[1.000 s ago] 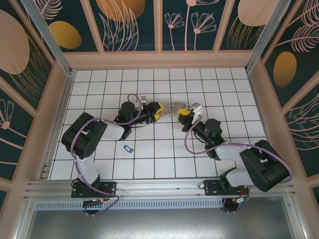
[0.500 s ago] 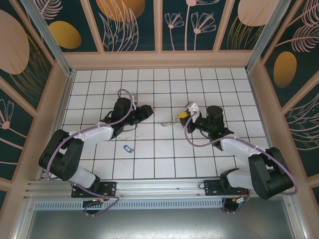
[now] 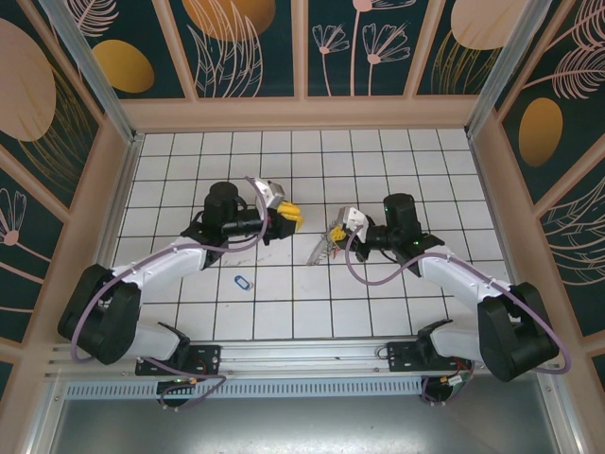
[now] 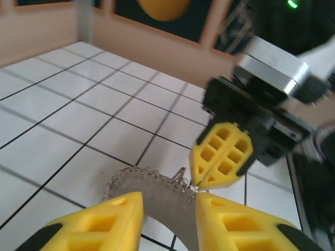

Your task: Put the keys on the keyring

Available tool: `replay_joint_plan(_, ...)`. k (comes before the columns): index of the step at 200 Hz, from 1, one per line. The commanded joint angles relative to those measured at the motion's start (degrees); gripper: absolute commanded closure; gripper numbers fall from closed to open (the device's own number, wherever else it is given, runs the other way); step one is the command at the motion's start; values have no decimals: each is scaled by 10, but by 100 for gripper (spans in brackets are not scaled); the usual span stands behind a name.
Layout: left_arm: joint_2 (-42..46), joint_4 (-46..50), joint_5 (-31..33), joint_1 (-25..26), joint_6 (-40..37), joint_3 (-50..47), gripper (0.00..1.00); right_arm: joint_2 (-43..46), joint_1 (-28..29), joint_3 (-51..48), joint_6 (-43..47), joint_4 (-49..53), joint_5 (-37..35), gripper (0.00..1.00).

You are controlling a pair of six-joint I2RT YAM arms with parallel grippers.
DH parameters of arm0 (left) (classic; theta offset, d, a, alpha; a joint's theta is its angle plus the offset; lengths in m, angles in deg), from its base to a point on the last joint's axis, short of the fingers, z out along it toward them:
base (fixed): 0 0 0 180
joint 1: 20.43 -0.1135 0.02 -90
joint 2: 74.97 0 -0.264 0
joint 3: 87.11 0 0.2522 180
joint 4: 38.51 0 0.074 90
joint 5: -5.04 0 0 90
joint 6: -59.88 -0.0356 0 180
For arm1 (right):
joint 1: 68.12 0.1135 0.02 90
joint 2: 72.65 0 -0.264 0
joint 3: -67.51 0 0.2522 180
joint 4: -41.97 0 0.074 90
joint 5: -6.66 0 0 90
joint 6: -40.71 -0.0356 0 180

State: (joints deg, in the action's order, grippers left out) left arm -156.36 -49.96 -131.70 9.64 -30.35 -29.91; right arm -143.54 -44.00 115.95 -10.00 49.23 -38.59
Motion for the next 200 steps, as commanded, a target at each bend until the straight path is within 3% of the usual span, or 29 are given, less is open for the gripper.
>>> replay_joint_plan(1,-47,93,-95,14,-181,46,68,0,12,10,50,7,33,100)
replay_joint_plan(74,-146,163,-107,43,-300,90,63,-11,22,-12,37,-8,43,100)
replay_joint_plan(122,-172,143,-84,44,-312,114,62,-14,22,-16,24,-21,54,100)
replay_joint_plan(159,-202,215,-106,44,-363,151,63,-8,21,-21,13,-36,57,100)
replay_joint_plan(200,-210,219,-102,44,-364,148,63,-1,20,-26,3,-49,62,100)
